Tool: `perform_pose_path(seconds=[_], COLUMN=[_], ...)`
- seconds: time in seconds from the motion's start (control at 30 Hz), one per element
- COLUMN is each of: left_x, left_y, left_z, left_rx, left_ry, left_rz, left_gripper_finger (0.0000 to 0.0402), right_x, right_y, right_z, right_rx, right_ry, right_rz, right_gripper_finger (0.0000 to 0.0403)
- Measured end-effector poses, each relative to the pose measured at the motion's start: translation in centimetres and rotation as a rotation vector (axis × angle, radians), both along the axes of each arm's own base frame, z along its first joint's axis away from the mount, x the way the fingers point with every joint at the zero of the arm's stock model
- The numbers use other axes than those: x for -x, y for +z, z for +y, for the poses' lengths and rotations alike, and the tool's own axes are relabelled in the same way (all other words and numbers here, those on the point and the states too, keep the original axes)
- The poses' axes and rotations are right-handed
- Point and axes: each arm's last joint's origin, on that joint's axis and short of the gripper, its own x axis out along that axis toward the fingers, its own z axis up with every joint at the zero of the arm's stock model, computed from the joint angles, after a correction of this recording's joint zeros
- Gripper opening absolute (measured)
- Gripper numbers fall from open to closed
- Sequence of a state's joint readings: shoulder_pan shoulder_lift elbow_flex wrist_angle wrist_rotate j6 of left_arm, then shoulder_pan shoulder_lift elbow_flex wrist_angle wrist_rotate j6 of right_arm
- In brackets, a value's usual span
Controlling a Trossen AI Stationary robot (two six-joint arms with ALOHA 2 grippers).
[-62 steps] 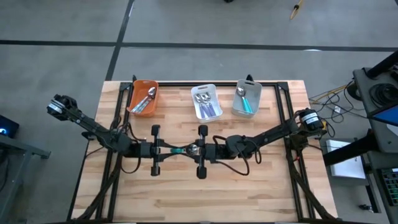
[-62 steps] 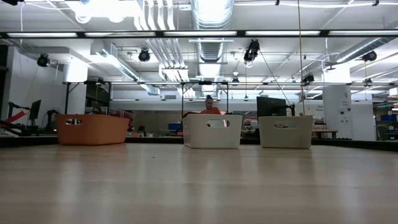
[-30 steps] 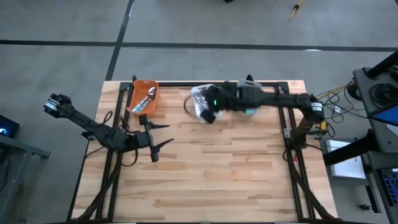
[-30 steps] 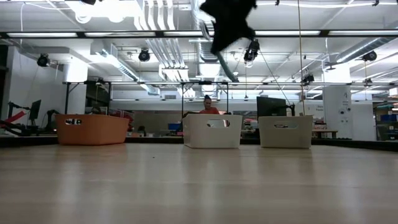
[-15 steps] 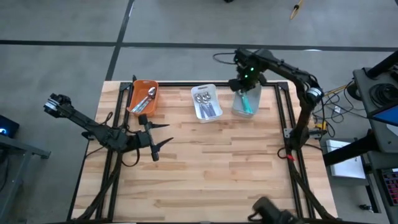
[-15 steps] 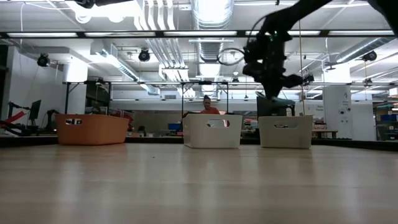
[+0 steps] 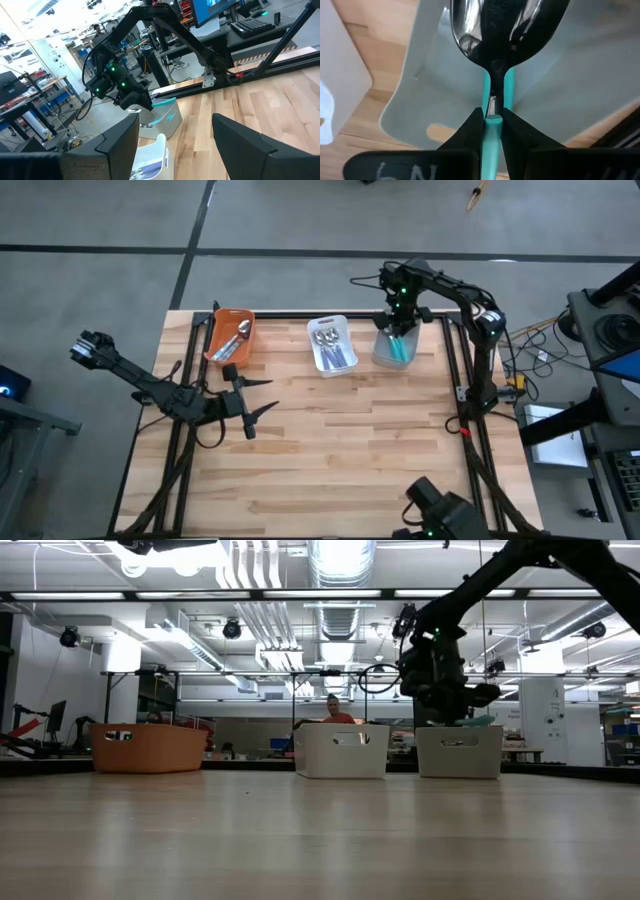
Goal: Sort silverware by color (type)
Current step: Put the blue spoon into the gray bin
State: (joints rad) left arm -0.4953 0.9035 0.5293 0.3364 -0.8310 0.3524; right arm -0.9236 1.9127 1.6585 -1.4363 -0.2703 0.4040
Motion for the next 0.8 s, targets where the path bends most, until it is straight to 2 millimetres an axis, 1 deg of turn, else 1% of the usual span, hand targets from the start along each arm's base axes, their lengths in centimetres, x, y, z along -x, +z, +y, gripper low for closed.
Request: perform_pose_path(seconds=[0.2,0.43,0.63,0.8], left_x=[0.0,0.0,0.0,0.0], left_y=[0.0,0.0,0.0,-0.1], left_z=[0.0,0.0,0.0,0.0], left_rx=[-0.001,0.000,0.000,-0.001], left_ry=[0.000,0.000,0.000,0.000], left_rz=[0.004,0.004,0.004,0.004], left_gripper_finger=[0.0231,0.0231,0.0231,0.0231], right_x=[-0.4,-0.7,-0.9,-0.9], right_y=[-1.6,-2.9,-3.5,-3.5], right_z=[-0.5,-0.9,-1.2,-1.2], right_rx=[-0.029,-0.046,-0.037,-0.036], right_ry=[0.020,0.054,0.058,0.060], right_rz=[0.019,0.028,0.024,0.022], right_gripper_finger=[0.0042,0.0039,0.0041,0.0041])
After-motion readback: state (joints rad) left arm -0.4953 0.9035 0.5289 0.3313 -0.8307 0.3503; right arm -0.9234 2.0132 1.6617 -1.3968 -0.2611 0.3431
